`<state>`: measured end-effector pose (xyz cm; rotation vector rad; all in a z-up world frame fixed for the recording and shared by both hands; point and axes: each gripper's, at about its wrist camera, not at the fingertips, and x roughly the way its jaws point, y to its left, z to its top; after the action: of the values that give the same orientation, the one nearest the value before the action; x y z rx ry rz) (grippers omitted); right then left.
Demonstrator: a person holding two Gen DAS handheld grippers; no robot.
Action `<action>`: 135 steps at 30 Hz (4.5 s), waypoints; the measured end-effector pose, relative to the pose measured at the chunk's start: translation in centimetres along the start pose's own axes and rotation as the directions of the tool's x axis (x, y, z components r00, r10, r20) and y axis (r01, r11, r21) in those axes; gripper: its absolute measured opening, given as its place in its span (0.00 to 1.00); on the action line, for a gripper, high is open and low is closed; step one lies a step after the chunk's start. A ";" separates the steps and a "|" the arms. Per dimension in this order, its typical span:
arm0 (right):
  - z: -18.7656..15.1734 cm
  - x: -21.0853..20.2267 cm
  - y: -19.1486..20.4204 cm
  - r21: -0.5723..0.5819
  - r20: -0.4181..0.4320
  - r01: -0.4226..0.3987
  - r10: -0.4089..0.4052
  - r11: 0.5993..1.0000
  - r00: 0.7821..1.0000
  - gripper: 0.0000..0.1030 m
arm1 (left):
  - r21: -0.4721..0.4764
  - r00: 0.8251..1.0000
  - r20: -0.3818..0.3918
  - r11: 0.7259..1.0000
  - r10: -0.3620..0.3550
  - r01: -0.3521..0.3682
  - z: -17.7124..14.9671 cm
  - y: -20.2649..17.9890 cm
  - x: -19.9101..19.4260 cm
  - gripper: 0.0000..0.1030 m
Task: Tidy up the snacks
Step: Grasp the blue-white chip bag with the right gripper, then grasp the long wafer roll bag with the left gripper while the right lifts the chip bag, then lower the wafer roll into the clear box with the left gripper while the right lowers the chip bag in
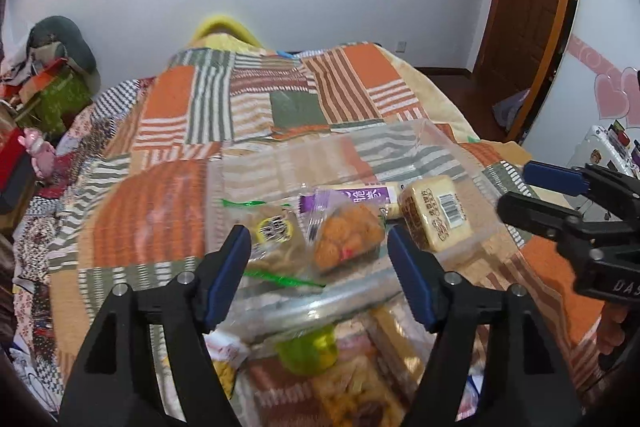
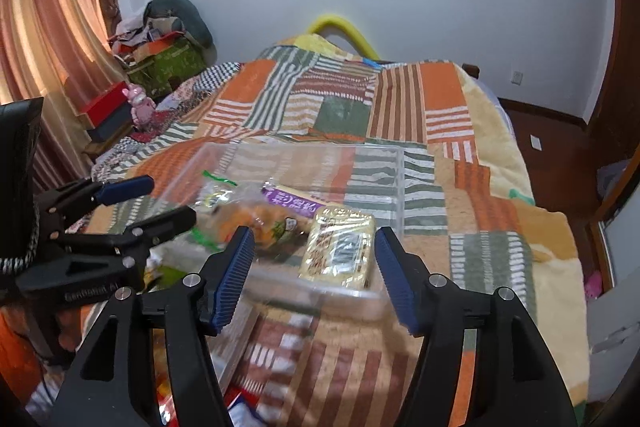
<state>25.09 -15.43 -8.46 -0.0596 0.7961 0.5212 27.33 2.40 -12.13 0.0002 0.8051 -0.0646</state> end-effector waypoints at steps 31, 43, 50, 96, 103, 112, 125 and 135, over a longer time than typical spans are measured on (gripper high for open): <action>-13.6 -5.2 4.6 -0.071 -0.154 -0.031 0.020 0.997 0.988 0.72 | -0.055 0.982 -0.189 0.998 0.025 -0.036 -14.9 2.4 -6.1 0.88; -13.2 -2.0 3.1 -0.034 -0.207 -0.021 0.014 0.999 0.978 0.78 | -0.043 0.963 -0.263 0.997 0.057 -0.071 -16.2 2.6 -2.1 0.88; -12.5 -0.4 2.9 -0.026 -0.224 -0.053 0.046 0.998 0.974 0.81 | -0.079 0.967 -0.250 0.995 0.040 -0.062 -15.5 3.7 -0.9 0.90; -12.4 0.6 3.0 -0.103 -0.241 -0.076 0.050 0.992 0.969 0.72 | -0.259 0.968 -0.236 0.955 0.083 -0.145 -15.1 8.9 0.6 0.68; -12.8 -0.6 2.0 -0.068 -0.212 -0.072 0.056 0.995 0.976 0.48 | -0.258 0.971 -0.234 0.959 0.054 -0.115 -15.9 9.5 -1.0 0.29; -12.5 -1.8 1.8 -0.026 -0.169 -0.038 0.033 0.999 0.985 0.44 | -0.204 0.982 -0.180 0.974 0.056 -0.093 -15.6 8.0 -4.0 0.24; -7.6 -4.5 0.8 0.006 -0.006 0.008 -0.008 1.000 1.000 0.43 | -0.150 0.998 -0.045 0.988 0.039 -0.046 -10.7 5.8 -7.0 0.24; -3.2 -3.1 1.3 0.005 0.082 0.021 -0.021 1.000 0.996 0.43 | -0.118 1.000 0.015 0.993 0.001 0.000 -6.1 4.4 -5.7 0.24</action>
<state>20.52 -16.41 -8.41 -0.0426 0.7154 0.4990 19.25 7.25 -12.41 -0.1115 0.7924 -0.0166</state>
